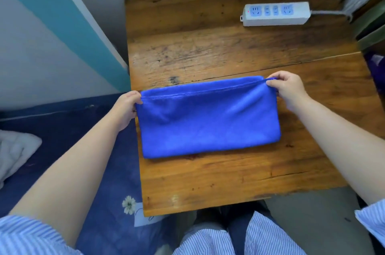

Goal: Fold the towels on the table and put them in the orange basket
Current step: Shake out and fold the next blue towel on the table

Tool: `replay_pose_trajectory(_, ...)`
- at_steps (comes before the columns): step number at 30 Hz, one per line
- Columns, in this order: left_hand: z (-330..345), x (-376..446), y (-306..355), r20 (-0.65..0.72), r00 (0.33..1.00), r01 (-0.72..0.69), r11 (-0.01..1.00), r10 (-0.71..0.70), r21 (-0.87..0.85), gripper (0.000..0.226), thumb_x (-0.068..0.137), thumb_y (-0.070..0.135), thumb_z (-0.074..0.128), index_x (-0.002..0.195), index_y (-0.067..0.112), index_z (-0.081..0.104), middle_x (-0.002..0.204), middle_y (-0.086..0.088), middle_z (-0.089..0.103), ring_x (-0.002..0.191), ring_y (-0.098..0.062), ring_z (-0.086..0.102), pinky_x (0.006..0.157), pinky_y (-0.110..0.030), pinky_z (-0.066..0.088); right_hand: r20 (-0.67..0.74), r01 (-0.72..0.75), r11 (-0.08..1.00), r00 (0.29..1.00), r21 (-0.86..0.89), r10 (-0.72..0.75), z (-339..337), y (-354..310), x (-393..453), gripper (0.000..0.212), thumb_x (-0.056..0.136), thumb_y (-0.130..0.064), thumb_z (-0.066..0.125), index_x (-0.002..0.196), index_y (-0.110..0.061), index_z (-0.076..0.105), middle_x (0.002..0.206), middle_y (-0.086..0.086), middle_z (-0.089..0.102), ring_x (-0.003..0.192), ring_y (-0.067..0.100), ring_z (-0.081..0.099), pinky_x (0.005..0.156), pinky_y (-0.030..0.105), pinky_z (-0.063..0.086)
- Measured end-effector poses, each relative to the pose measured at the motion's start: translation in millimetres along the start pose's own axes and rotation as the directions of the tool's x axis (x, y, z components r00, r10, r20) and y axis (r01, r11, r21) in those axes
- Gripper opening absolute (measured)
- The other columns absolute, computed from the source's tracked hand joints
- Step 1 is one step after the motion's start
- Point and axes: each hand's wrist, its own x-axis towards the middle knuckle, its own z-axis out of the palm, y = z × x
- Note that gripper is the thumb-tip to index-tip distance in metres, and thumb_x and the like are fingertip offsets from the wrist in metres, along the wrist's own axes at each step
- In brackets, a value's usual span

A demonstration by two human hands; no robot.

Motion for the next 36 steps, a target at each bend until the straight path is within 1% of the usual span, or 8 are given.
replay_pose_trajectory(8,9,31,-5,-0.151,0.979,-0.166,0.971,0.14,-0.172,0.021,0.052,0.008,0.034,0.036,0.021,0.034,0.039,0.013,0.026,0.049,-0.01,0.018,0.047,-0.024,0.012,0.0,-0.007,0.994,1.0,0.106,0.007,9,-4,25,0.033,0.087,0.006,0.044,0.064,-0.018,0.047,0.065,0.0,0.043,0.057,0.008,0.037,0.037,0.009,0.028)
replay_pose_trajectory(12,20,44,-6,-0.292,0.944,-0.108,0.982,0.15,0.156,0.027,0.074,0.006,0.045,0.05,0.016,0.036,0.051,0.005,0.037,0.056,-0.014,0.027,0.051,-0.026,0.019,-0.035,-0.026,1.0,0.999,-0.01,0.025,18,3,39,0.033,0.086,0.003,0.047,0.063,-0.021,0.046,0.064,-0.001,0.044,0.057,0.008,0.038,0.046,0.015,0.03)
replay_pose_trajectory(16,26,48,-12,-0.392,0.891,0.013,0.853,0.227,0.521,0.014,0.086,0.012,0.049,0.073,0.01,0.045,0.075,-0.008,0.05,0.077,-0.025,0.043,0.065,-0.027,0.03,-0.126,0.009,0.958,0.991,-0.286,-0.046,31,3,44,0.014,0.086,-0.002,0.049,0.08,-0.012,0.056,0.068,0.003,0.048,0.064,0.012,0.045,0.056,0.023,0.03)
replay_pose_trajectory(21,34,36,-16,-0.472,0.79,0.035,0.74,0.391,0.671,0.038,0.084,0.007,0.048,0.121,-0.001,0.048,0.125,-0.021,0.048,0.118,-0.034,0.044,0.096,-0.037,0.033,-0.238,0.043,0.731,0.931,-0.681,-0.278,41,3,26,0.041,0.084,-0.001,0.045,0.124,-0.002,0.047,0.13,0.019,0.046,0.123,0.034,0.041,0.099,0.039,0.033)
replay_pose_trajectory(25,76,26,-23,-0.115,0.644,-0.408,0.467,0.756,0.785,0.033,0.07,0.001,0.038,0.088,-0.011,0.063,0.092,-0.028,0.063,0.095,-0.028,0.049,0.082,-0.031,0.034,0.13,0.484,0.367,0.726,-0.795,-0.675,97,9,-2,0.043,0.071,-0.005,0.038,0.104,0.001,0.064,0.117,0.023,0.062,0.111,0.041,0.058,0.089,0.061,0.043)
replay_pose_trajectory(29,113,29,-33,0.2,0.764,-0.466,0.311,0.613,0.828,0.044,0.076,0.012,0.035,0.098,-0.009,0.067,0.103,-0.026,0.068,0.1,-0.036,0.065,0.078,-0.042,0.056,0.469,0.59,0.197,0.768,-0.783,-0.435,141,14,-11,0.046,0.077,-0.02,0.035,0.107,-0.008,0.068,0.118,0.008,0.066,0.11,0.03,0.062,0.085,0.056,0.047)
replay_pose_trajectory(33,109,40,-34,0.188,0.854,-0.339,0.244,0.485,0.908,0.072,0.082,0.044,0.017,0.138,0.006,0.042,0.146,-0.015,0.039,0.138,-0.033,0.033,0.112,-0.048,0.023,0.523,0.611,0.165,0.765,-0.774,-0.377,137,22,5,0.054,0.083,-0.035,0.029,0.122,-0.013,0.06,0.13,0.003,0.059,0.12,0.028,0.056,0.098,0.053,0.04)
replay_pose_trajectory(36,97,46,-33,0.139,0.881,-0.265,0.229,0.452,0.937,0.077,0.08,0.056,0.005,0.147,0.022,0.022,0.157,-0.004,0.016,0.146,-0.023,0.007,0.116,-0.04,0.001,0.536,0.607,0.199,0.783,-0.77,-0.315,118,26,13,0.07,0.082,-0.045,0.007,0.142,-0.019,0.032,0.152,-0.001,0.029,0.142,0.026,0.023,0.115,0.046,0.009)
